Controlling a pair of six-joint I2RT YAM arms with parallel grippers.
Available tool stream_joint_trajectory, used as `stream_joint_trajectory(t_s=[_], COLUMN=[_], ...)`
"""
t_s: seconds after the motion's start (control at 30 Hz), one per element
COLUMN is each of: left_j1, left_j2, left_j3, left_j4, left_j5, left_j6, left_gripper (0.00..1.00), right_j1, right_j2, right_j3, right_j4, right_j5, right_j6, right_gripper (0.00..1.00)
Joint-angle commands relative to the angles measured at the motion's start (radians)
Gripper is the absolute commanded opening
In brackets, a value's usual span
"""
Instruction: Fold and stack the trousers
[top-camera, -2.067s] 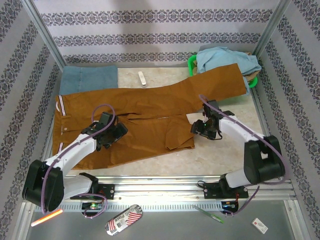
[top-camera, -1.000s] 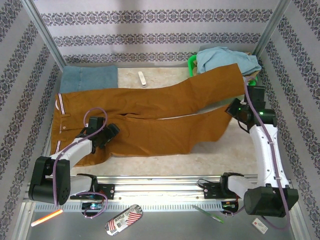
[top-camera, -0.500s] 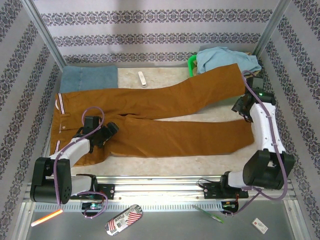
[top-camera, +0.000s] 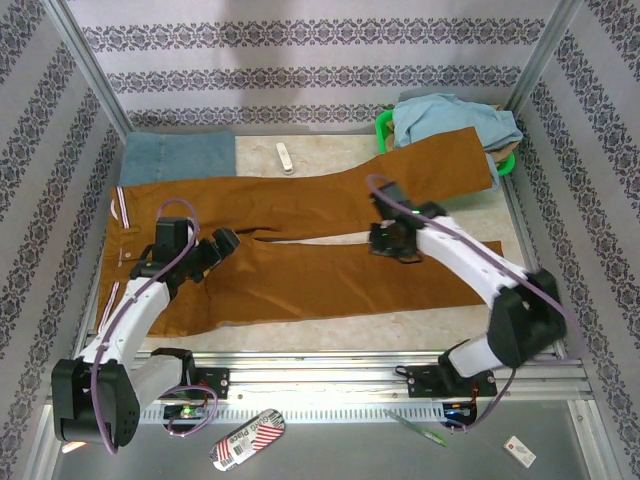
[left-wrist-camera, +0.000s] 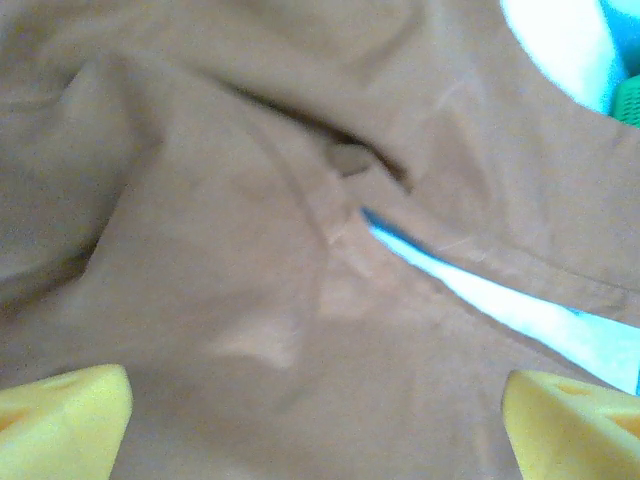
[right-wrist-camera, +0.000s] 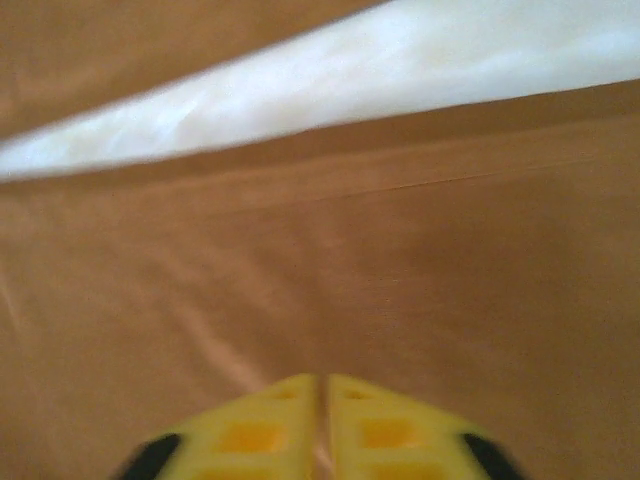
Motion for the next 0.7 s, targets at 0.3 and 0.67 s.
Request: stream_joint_trajectory(t_s=[0.3,0.67], left_j1=[-0.020,-0.021], left_j2=[0.175,-0.199], left_j3=[-0.134,-0.349], left_j4=[0.158,-0.142], left_j5=[-0.010,-0.116], left_j6=[-0.032,-0.142], left_gripper=[0.97,0.94], right_j1=[0.095,0.111], right_j2=[0.242,-0.033], right_j3=[-0.031,-0.409], right_j4=[0.109,0.162], right_j5=[-0.076,-0.184], right_j6=[0.063,0.208], right_gripper=[0.00,0.00])
